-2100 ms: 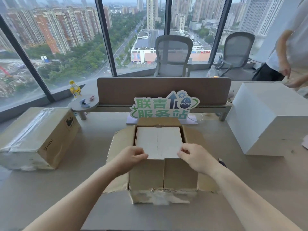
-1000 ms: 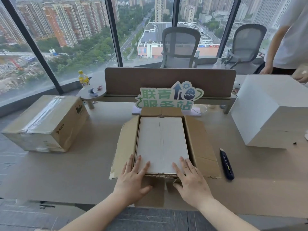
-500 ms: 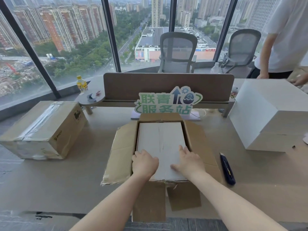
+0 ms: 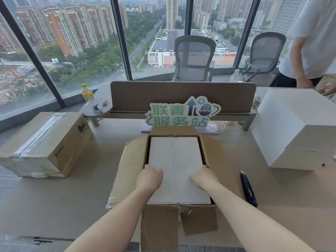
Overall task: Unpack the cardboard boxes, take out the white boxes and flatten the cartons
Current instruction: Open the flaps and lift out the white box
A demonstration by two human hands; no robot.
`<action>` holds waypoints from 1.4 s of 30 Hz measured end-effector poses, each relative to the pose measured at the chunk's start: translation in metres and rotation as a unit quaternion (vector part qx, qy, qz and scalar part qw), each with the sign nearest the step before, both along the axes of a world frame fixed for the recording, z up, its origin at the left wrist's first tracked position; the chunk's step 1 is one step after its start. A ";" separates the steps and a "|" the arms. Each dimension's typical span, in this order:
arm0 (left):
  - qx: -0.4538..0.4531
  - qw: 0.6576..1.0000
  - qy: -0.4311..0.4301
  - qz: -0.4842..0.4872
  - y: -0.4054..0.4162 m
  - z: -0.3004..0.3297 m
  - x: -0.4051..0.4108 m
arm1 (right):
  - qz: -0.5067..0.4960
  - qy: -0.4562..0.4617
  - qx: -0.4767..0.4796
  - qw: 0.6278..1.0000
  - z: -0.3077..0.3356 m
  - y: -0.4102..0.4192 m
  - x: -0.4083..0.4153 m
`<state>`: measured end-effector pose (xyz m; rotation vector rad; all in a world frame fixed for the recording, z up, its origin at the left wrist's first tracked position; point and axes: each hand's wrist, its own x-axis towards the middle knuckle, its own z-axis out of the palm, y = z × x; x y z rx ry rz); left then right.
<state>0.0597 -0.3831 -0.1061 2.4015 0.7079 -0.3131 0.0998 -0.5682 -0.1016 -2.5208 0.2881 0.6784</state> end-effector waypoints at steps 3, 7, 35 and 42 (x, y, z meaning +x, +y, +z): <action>-0.083 0.996 0.016 0.027 0.005 0.006 0.013 | -0.028 0.016 0.035 0.999 0.000 -0.001 0.007; -0.121 0.991 -0.006 0.061 0.005 0.003 0.014 | -0.029 0.020 0.088 0.995 0.002 -0.002 0.007; -0.004 0.964 -0.265 -0.014 0.031 0.139 0.024 | -0.104 -0.262 0.209 0.937 0.120 -0.029 -0.014; -0.049 0.947 -0.314 -0.042 -0.030 0.174 0.051 | -0.130 -0.322 0.206 0.915 0.146 -0.090 0.001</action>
